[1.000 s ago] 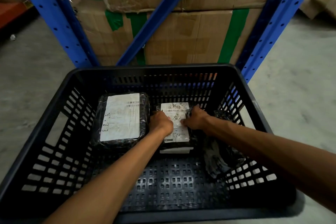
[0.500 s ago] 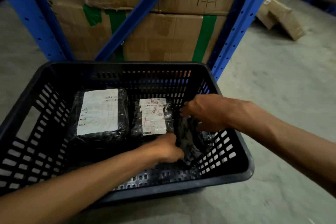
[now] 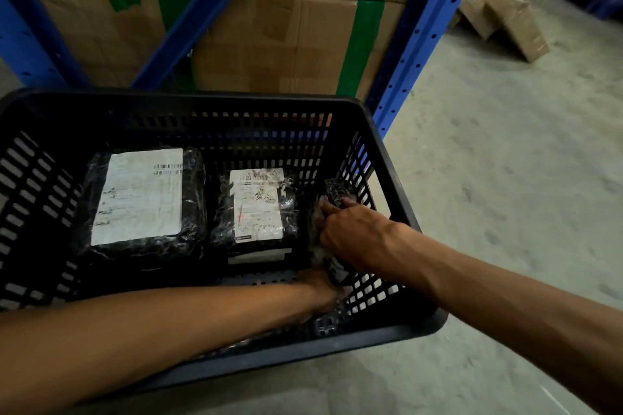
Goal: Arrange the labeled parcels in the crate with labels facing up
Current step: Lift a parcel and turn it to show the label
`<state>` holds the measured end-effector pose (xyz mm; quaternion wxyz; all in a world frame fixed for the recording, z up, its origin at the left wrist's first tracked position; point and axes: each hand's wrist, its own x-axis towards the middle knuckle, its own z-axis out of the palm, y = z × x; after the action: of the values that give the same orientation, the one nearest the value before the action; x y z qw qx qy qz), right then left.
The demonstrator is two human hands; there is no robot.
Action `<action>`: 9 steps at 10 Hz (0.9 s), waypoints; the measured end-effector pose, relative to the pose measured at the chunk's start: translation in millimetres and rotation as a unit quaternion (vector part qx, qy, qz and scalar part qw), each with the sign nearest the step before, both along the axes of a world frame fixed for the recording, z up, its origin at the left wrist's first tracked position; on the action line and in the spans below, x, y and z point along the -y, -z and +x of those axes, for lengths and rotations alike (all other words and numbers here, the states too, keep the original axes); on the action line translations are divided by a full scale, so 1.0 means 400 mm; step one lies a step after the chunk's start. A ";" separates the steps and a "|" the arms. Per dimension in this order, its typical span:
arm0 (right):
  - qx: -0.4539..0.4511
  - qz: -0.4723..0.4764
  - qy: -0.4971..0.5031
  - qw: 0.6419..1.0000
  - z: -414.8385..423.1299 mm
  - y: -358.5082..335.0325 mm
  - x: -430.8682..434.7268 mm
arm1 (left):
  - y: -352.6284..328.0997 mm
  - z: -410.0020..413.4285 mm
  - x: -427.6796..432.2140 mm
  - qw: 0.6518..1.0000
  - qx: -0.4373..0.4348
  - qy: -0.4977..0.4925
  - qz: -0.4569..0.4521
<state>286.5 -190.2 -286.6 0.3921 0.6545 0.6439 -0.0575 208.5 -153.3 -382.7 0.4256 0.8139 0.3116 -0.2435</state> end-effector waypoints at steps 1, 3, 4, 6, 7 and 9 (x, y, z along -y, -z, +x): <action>-0.069 -0.025 0.043 0.996 0.008 -0.045 -0.016 | -0.011 -0.013 -0.008 1.000 0.020 0.003 -0.004; -0.221 -0.079 0.152 0.960 0.027 -0.175 -0.067 | -0.143 -0.099 -0.092 0.997 0.008 0.069 -0.031; -0.338 -0.080 0.203 0.915 0.044 -0.261 -0.083 | -0.231 -0.155 -0.145 0.996 0.018 0.088 -0.023; -0.578 -0.011 0.310 0.755 0.153 -0.365 -0.074 | -0.392 -0.246 -0.249 0.988 0.118 -0.049 -0.089; -0.678 0.046 0.380 0.628 0.196 -0.354 -0.071 | -0.422 -0.262 -0.285 0.917 0.234 -0.250 -0.204; -0.743 0.130 0.480 0.448 0.204 -0.270 -0.114 | -0.399 -0.253 -0.299 0.741 0.460 -0.424 -0.246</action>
<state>368.0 -144.4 -178.5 -0.4149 0.6108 0.2728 -0.6168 107.3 -33.8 -223.1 0.7618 0.4783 0.3200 0.2976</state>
